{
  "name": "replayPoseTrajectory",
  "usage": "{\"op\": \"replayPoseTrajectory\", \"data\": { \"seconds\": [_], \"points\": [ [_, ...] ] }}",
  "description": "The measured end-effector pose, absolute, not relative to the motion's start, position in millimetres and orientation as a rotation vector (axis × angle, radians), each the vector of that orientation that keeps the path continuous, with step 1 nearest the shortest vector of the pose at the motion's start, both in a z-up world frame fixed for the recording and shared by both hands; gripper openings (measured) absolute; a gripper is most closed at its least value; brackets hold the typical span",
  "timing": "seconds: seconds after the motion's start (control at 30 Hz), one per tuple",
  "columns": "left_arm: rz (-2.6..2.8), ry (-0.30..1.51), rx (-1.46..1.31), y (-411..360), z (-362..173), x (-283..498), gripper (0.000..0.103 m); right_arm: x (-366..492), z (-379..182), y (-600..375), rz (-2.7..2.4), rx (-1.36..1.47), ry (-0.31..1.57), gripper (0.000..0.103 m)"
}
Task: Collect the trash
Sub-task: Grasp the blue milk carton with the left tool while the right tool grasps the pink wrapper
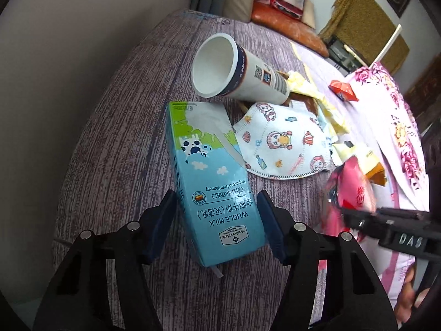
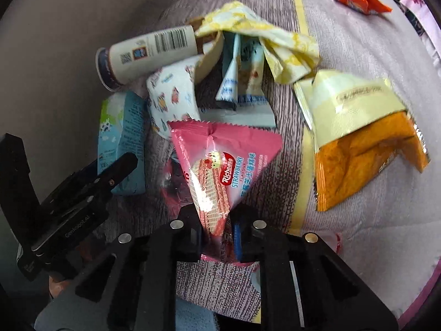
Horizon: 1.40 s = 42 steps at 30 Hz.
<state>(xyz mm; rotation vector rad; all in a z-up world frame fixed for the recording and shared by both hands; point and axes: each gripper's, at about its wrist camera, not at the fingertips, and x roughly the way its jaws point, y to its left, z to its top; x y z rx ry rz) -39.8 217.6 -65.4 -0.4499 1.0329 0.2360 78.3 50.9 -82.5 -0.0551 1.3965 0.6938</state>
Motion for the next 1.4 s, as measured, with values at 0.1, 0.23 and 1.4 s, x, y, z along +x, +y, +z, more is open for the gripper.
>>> {"op": "replayPoseTrajectory", "data": {
  "seconds": [0.1,0.23,1.4],
  "points": [
    [0.204,1.035,-0.445,215,-57,-48,0.061,80,-69,46,0.716,-0.036,1.368,0.015],
    [0.141,1.027,-0.437,204,-44,-55,0.061,84,-52,36,0.719,-0.015,1.318,0.015],
    [0.042,1.067,-0.248,131,-12,-7,0.050,124,-19,-67,0.622,0.149,1.200,0.015]
  ]
}}
